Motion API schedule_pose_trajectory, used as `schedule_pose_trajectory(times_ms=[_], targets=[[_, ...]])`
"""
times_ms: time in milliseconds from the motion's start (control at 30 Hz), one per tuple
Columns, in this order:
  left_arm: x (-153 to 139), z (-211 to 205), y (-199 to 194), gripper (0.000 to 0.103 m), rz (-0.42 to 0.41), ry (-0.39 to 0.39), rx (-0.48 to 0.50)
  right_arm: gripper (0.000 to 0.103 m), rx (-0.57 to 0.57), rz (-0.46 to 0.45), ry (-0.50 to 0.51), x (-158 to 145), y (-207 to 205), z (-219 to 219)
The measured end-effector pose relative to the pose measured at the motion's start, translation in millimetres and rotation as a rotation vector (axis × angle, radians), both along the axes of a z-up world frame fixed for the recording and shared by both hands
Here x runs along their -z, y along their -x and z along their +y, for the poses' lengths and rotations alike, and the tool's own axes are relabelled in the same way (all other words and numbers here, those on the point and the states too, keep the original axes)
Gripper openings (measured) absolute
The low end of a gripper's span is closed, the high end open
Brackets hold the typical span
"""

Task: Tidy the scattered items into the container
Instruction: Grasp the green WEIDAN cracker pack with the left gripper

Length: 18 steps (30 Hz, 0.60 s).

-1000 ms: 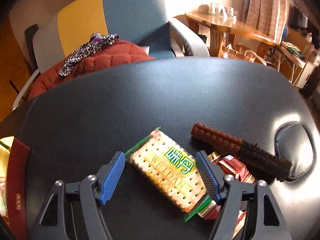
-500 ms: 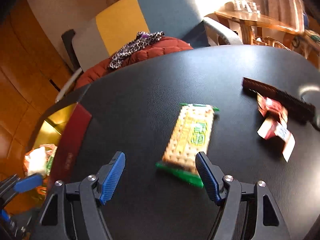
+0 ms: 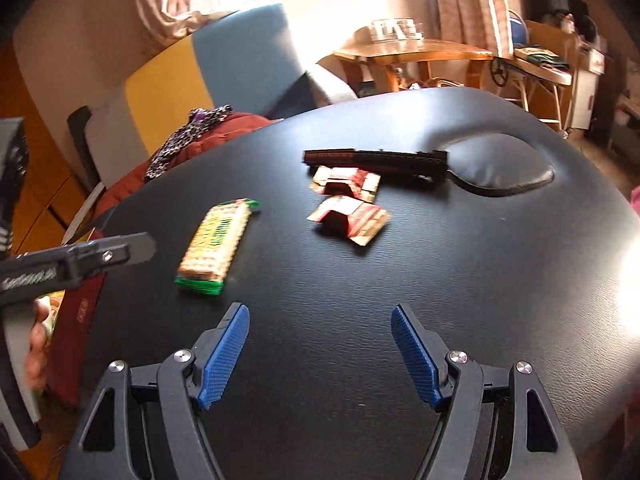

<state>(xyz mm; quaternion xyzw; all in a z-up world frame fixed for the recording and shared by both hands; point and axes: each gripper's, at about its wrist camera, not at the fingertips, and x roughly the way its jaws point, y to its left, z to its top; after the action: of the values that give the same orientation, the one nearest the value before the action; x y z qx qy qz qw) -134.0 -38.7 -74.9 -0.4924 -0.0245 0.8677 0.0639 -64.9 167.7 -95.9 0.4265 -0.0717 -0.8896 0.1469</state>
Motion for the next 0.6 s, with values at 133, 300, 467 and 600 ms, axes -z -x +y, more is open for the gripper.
schedule_pose_trajectory(times_ms=[133,300,467,600], targets=[[18,13,29,0.07,-0.034,0.058,0.006,0.075,0.014,0.003,-0.009,5,7,8],[34,11,41,0.07,-0.038,0.087,-0.023,0.075,0.005,0.031,-0.029,7,26,15],[36,2,36,0.061,-0.024,0.048,-0.034,0.074,-0.026,0.053,-0.072,5,61,5],[36,-3,28,0.056,-0.024,0.016,-0.033,0.069,-0.06,0.058,-0.116,5,87,-7]])
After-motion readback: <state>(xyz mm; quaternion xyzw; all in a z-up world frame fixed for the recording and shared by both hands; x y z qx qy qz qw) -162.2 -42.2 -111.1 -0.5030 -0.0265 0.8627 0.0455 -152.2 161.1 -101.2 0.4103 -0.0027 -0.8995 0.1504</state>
